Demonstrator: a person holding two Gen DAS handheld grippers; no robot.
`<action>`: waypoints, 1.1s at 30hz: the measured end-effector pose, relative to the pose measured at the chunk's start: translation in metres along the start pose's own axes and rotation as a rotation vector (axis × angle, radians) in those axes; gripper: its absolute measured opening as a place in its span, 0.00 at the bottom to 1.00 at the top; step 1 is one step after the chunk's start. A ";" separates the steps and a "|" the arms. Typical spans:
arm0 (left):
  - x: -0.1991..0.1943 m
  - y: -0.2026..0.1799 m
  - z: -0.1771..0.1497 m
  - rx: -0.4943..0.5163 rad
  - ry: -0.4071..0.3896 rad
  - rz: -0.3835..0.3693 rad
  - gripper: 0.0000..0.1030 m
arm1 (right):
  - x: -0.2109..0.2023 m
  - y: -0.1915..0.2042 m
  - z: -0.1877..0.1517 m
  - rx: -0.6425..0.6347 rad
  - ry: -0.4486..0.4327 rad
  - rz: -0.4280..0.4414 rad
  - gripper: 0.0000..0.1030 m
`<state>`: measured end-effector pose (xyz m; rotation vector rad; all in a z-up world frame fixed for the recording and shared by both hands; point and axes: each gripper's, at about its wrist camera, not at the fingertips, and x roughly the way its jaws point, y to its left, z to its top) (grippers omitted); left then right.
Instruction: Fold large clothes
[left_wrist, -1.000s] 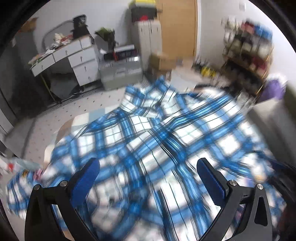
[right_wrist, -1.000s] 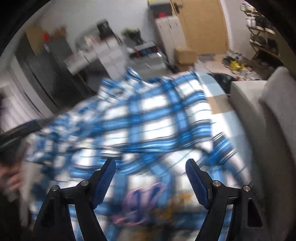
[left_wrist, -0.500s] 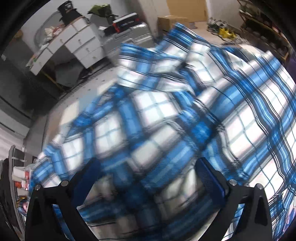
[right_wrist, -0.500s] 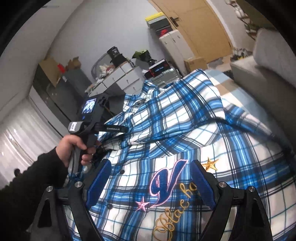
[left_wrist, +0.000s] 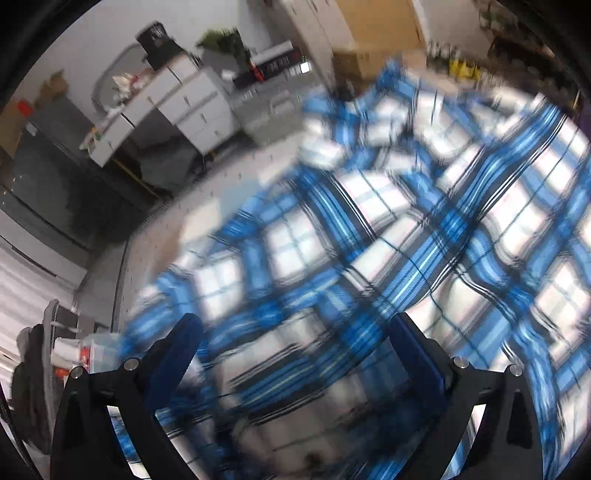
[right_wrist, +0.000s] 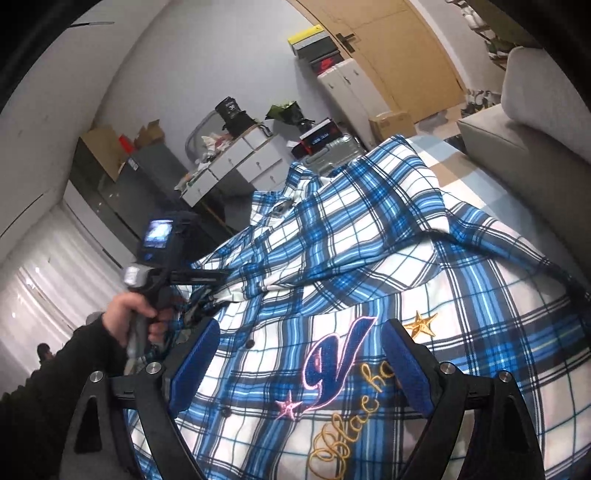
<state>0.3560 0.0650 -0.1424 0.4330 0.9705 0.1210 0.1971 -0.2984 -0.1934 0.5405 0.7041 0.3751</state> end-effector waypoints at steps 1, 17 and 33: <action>-0.009 0.010 -0.001 -0.017 -0.013 0.009 0.96 | -0.001 -0.002 0.000 0.009 -0.002 0.004 0.87; -0.125 0.288 -0.235 -0.753 -0.016 0.121 0.96 | -0.022 0.054 -0.005 -0.099 -0.047 0.083 0.87; -0.026 0.339 -0.239 -1.122 0.129 -0.085 0.89 | -0.032 0.180 -0.024 -0.287 0.000 -0.004 0.92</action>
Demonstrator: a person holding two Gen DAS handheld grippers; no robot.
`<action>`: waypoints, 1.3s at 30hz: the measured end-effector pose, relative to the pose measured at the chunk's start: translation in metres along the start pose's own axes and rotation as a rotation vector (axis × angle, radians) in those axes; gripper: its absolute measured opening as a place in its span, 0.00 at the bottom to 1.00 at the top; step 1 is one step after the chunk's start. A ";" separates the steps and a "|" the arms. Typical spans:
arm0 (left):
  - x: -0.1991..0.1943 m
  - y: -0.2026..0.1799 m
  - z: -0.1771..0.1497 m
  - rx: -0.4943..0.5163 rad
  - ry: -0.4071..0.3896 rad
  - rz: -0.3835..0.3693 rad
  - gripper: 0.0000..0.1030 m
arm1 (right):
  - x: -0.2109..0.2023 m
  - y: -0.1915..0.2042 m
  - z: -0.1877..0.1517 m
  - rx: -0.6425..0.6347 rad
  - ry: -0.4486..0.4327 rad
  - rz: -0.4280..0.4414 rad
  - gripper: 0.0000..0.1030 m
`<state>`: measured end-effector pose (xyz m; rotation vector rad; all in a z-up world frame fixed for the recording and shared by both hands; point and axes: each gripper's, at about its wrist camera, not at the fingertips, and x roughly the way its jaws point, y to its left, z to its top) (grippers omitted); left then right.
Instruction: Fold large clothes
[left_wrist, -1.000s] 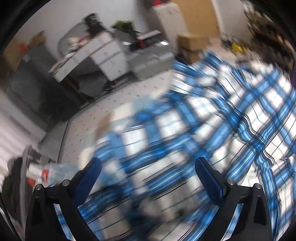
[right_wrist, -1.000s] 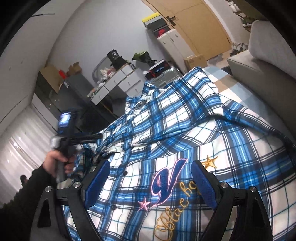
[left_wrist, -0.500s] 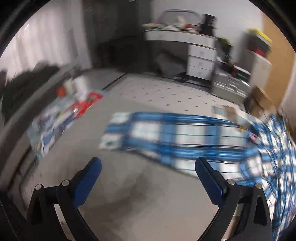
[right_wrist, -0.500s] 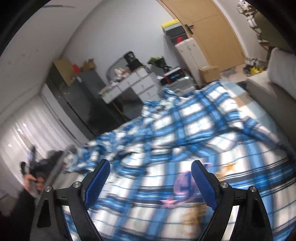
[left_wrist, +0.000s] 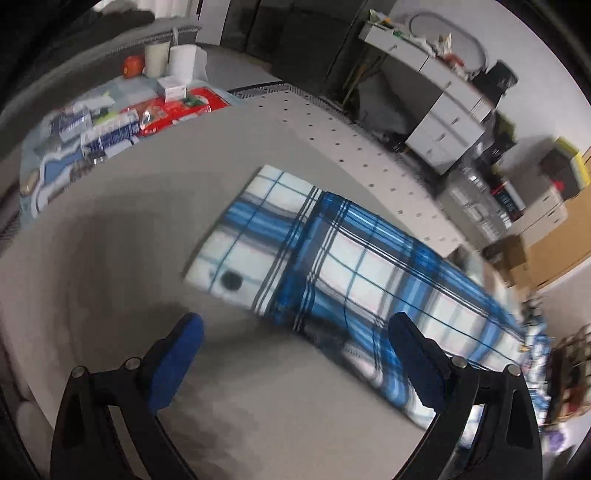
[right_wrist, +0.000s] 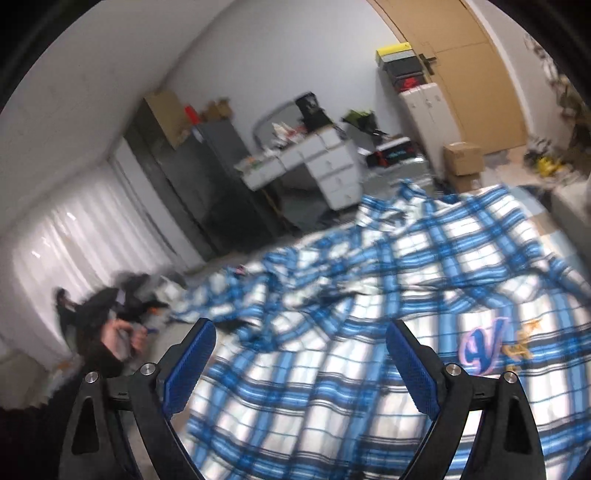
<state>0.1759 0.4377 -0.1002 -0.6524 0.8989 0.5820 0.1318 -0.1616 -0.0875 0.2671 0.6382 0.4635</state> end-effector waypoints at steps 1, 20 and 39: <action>0.003 -0.002 0.003 0.004 0.002 0.008 0.84 | 0.000 0.008 0.004 -0.031 0.007 -0.053 0.91; -0.017 -0.018 0.027 0.225 -0.170 0.279 0.06 | 0.008 0.050 0.033 -0.195 0.009 -0.491 0.92; -0.144 -0.067 0.031 0.295 -0.491 0.148 0.06 | 0.010 -0.030 -0.011 0.004 0.121 -0.414 0.92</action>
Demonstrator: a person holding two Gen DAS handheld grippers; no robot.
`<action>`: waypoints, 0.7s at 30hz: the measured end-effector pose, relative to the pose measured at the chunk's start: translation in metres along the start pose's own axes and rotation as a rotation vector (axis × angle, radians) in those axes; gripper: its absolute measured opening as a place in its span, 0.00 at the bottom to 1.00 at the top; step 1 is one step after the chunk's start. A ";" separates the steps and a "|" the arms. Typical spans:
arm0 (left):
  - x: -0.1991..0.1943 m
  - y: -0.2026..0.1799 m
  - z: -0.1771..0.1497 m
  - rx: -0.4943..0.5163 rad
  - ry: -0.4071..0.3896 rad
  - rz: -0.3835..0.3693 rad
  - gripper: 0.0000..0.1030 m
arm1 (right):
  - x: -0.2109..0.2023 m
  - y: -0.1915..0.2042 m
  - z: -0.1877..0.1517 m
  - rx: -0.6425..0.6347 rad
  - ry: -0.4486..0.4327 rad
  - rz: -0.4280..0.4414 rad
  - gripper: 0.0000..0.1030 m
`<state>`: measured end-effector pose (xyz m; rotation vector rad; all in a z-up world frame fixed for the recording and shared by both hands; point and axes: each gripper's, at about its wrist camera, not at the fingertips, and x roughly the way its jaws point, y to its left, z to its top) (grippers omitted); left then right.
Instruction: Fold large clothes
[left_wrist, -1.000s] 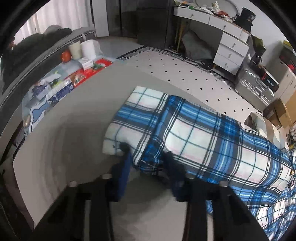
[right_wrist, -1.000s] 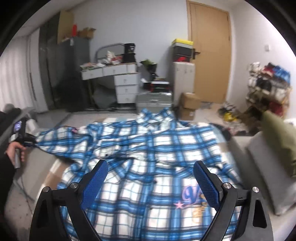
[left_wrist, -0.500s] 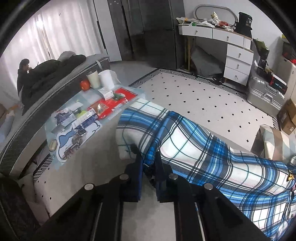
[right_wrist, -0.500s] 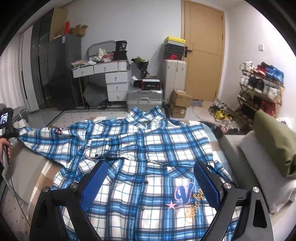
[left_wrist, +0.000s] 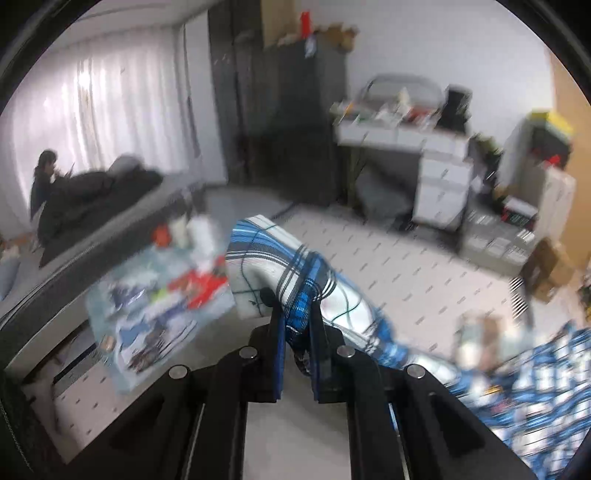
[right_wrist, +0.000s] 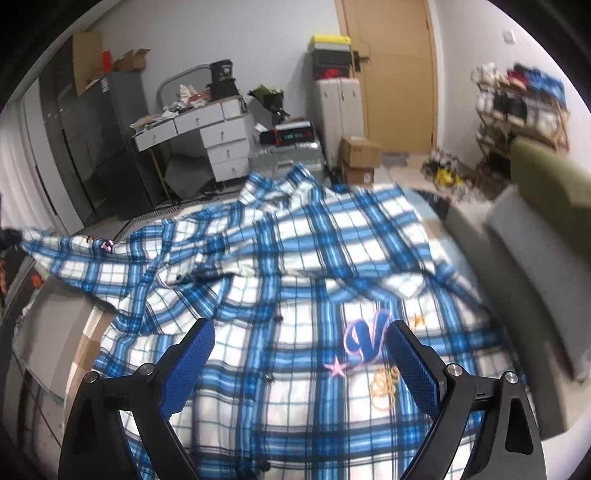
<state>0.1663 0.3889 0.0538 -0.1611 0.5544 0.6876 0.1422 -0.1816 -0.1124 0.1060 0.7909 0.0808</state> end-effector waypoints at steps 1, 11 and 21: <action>-0.018 -0.008 0.006 -0.001 -0.029 -0.043 0.06 | 0.003 -0.004 -0.002 0.010 0.011 0.004 0.92; -0.171 -0.204 0.003 0.268 -0.154 -0.564 0.06 | 0.016 -0.063 -0.020 0.183 0.084 0.040 0.92; -0.134 -0.424 -0.144 0.515 0.262 -0.942 0.06 | -0.001 -0.135 -0.032 0.313 0.087 -0.036 0.92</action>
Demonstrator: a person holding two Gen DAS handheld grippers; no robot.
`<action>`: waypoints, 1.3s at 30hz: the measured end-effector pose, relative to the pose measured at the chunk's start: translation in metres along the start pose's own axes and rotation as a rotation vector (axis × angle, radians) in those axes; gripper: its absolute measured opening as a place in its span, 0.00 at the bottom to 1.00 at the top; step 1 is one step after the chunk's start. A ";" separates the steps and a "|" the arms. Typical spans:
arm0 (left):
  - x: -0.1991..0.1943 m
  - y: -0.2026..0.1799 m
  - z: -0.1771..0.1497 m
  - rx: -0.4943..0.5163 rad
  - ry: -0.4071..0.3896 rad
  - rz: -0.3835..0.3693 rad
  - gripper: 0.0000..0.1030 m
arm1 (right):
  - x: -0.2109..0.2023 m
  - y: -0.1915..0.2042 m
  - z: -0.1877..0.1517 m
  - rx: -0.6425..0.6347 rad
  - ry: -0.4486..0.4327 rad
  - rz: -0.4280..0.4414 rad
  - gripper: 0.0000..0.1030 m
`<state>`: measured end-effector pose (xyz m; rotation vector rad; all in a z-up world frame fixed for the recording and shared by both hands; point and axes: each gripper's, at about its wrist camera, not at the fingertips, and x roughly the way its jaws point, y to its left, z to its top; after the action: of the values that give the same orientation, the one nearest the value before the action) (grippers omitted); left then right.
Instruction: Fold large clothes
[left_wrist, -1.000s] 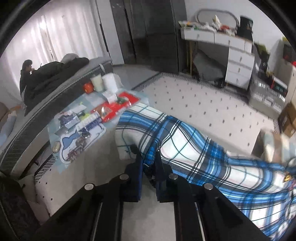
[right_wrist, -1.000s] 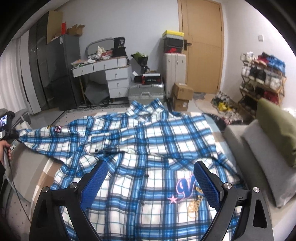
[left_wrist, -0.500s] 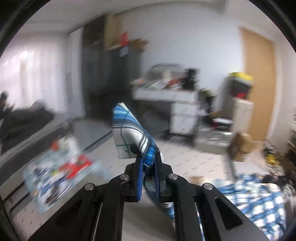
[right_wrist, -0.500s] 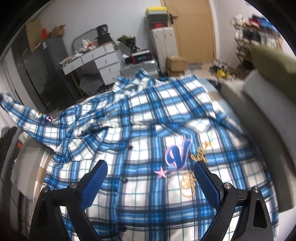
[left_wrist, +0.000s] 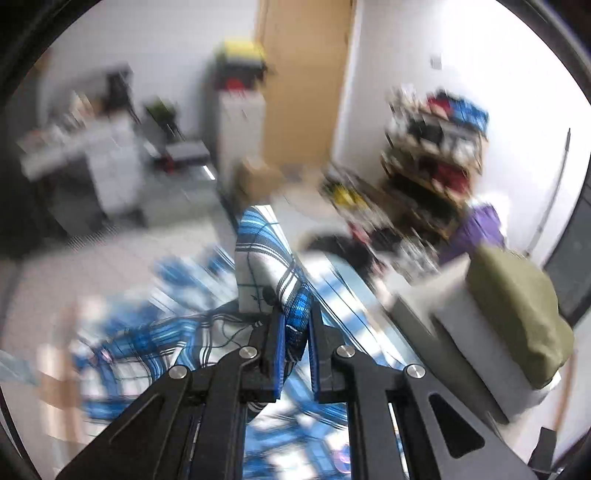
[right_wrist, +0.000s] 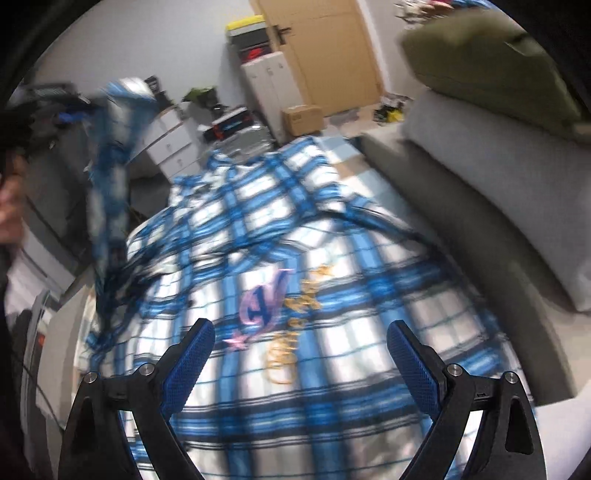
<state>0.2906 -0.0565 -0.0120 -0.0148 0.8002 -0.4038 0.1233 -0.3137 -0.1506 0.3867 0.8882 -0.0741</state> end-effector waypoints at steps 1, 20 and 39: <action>0.025 0.002 -0.009 -0.013 0.046 -0.020 0.06 | 0.000 -0.007 0.000 0.023 0.007 0.000 0.92; -0.001 0.139 -0.053 0.021 0.079 -0.083 0.84 | 0.051 0.030 0.073 -0.122 0.037 0.084 0.92; 0.071 0.198 -0.122 -0.075 0.348 0.168 0.84 | 0.134 0.089 0.151 -0.455 -0.014 -0.099 0.11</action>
<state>0.3182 0.1183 -0.1795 0.0538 1.1505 -0.2187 0.3403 -0.2728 -0.1418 -0.0818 0.8816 0.0349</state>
